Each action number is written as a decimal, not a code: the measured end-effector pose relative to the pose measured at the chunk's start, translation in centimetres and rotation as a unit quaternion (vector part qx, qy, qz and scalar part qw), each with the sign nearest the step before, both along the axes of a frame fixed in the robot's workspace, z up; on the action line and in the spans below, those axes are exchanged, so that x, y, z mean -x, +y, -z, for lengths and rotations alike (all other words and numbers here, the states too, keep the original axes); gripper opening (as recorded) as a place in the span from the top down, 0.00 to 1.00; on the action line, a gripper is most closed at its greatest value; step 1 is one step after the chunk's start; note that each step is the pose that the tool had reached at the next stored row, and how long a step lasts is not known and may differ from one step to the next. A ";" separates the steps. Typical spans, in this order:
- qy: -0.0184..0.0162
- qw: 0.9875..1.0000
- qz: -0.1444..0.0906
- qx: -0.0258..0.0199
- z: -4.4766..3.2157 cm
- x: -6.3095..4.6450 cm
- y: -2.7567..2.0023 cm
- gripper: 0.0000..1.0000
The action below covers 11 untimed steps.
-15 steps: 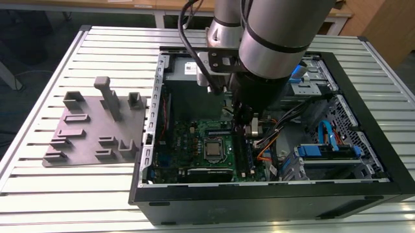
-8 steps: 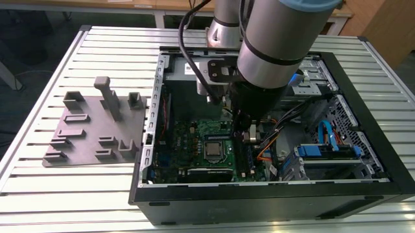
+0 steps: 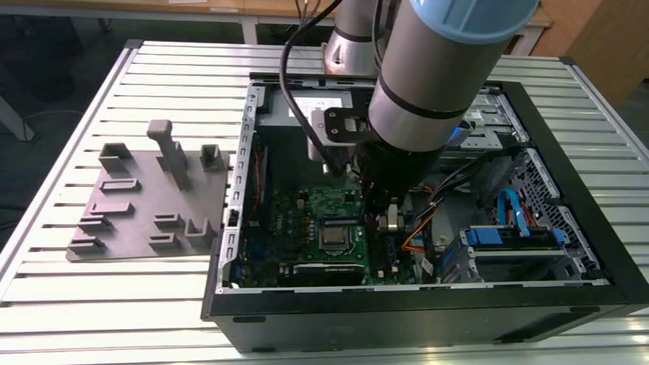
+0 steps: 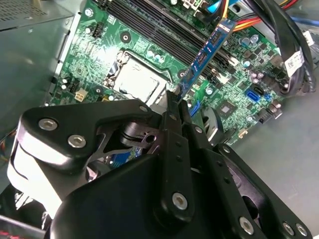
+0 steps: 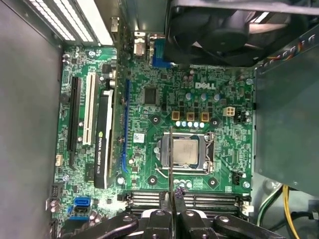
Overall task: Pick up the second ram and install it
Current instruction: 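Pick up the second ram and move it above second insertion slot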
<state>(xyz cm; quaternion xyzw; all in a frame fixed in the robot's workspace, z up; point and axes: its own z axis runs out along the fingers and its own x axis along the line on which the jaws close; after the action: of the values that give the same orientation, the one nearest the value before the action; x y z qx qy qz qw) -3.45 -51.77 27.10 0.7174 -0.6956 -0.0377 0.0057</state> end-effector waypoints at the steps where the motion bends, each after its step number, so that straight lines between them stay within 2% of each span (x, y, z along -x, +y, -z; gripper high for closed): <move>1: 0.000 1.000 0.000 0.000 0.18 0.0 -0.02 0.86; 5: 0.000 1.000 0.000 0.000 0.67 0.0 -0.10 0.86; 11: 0.000 1.000 0.000 0.000 0.69 0.0 -0.10 0.86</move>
<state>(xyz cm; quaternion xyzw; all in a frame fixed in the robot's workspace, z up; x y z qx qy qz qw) -3.45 -51.87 26.40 0.7174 -0.6956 -0.0377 0.0057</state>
